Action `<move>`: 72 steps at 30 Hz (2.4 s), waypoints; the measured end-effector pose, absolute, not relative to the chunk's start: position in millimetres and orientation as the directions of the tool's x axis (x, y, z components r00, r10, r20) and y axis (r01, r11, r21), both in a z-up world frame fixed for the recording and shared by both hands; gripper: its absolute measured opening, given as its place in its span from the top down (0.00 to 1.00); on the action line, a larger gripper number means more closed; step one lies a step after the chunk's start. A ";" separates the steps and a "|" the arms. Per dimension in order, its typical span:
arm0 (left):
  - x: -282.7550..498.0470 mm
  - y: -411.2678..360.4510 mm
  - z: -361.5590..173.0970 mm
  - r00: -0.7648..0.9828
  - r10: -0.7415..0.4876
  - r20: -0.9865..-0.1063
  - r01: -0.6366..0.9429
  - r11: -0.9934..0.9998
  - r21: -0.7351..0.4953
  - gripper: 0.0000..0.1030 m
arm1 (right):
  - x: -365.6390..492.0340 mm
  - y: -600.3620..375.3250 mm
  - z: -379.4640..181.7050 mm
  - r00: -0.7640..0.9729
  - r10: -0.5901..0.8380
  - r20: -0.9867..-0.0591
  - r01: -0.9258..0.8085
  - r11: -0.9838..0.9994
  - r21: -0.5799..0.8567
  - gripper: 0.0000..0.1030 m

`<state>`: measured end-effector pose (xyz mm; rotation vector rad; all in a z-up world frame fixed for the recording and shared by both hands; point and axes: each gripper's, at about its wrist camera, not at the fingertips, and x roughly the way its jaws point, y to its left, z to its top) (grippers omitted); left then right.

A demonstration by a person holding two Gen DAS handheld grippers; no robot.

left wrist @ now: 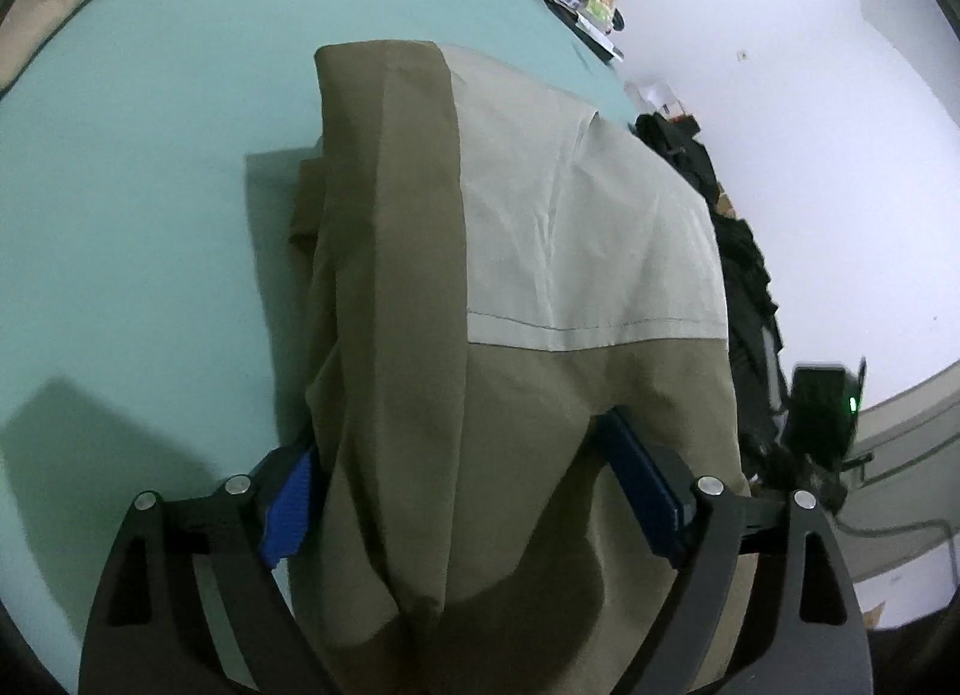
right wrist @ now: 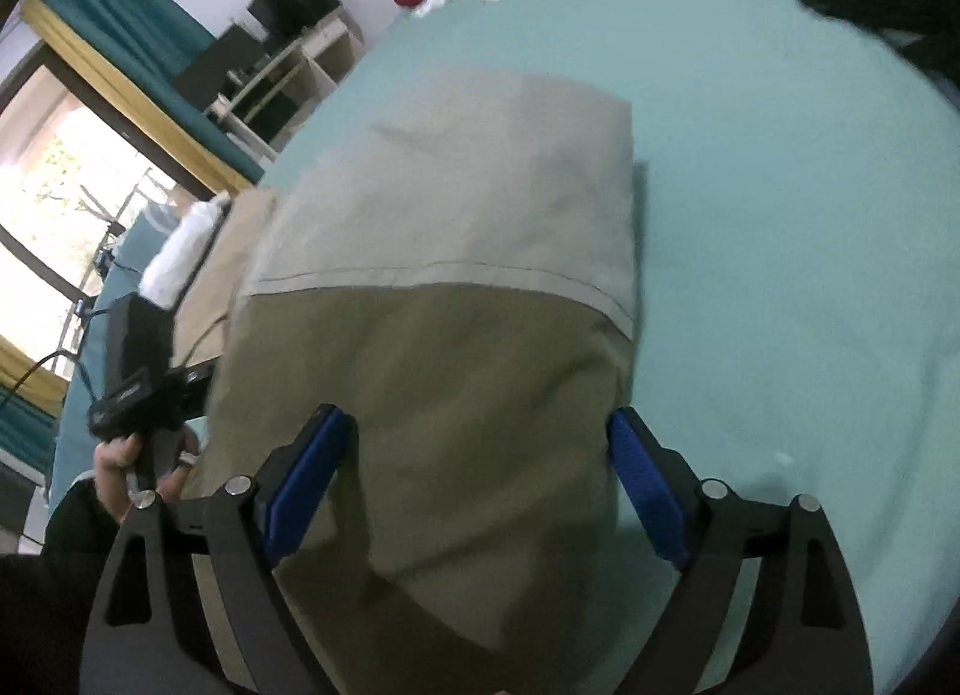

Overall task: Fold large clothes
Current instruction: 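Lift the jacket bundle with both grippers and carry it toward the beige pile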

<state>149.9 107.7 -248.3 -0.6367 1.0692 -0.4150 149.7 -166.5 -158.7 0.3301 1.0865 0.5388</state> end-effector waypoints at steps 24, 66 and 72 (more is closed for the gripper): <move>162.9 50.1 -242.4 0.373 -0.615 -0.695 0.090 0.770 -0.632 0.00 | 164.8 -175.3 -190.5 0.346 0.671 -0.656 -0.279 0.741 0.611 0.07; 121.2 130.6 -57.5 0.737 -0.326 -0.592 0.150 0.933 -0.326 0.72 | 119.0 -46.9 -35.9 0.639 0.699 -0.322 -0.555 0.708 0.437 0.73; 145.1 203.6 -65.0 0.690 -0.279 -0.668 0.105 0.951 -0.289 0.72 | 154.8 4.3 -69.0 0.552 0.779 -0.297 -0.572 0.613 0.546 0.73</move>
